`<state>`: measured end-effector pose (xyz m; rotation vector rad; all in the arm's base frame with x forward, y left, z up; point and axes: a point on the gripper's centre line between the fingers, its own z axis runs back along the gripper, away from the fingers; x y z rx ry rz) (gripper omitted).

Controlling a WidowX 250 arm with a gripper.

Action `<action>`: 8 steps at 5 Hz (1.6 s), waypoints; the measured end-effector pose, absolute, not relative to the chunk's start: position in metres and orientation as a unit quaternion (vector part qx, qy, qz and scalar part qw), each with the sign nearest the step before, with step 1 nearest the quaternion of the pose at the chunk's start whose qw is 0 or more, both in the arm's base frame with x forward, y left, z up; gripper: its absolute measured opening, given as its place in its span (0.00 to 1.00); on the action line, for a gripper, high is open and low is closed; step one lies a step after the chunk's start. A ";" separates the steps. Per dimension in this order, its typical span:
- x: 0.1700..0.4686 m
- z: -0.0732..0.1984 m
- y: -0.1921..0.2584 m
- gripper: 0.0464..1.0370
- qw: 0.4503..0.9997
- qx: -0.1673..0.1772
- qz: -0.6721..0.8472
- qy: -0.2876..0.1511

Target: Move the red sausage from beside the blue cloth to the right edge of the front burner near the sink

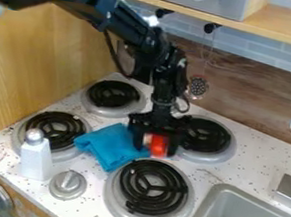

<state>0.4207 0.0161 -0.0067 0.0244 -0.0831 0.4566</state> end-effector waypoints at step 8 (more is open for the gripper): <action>0.404 0.033 -0.009 0.52 0.980 -0.031 0.187 -0.057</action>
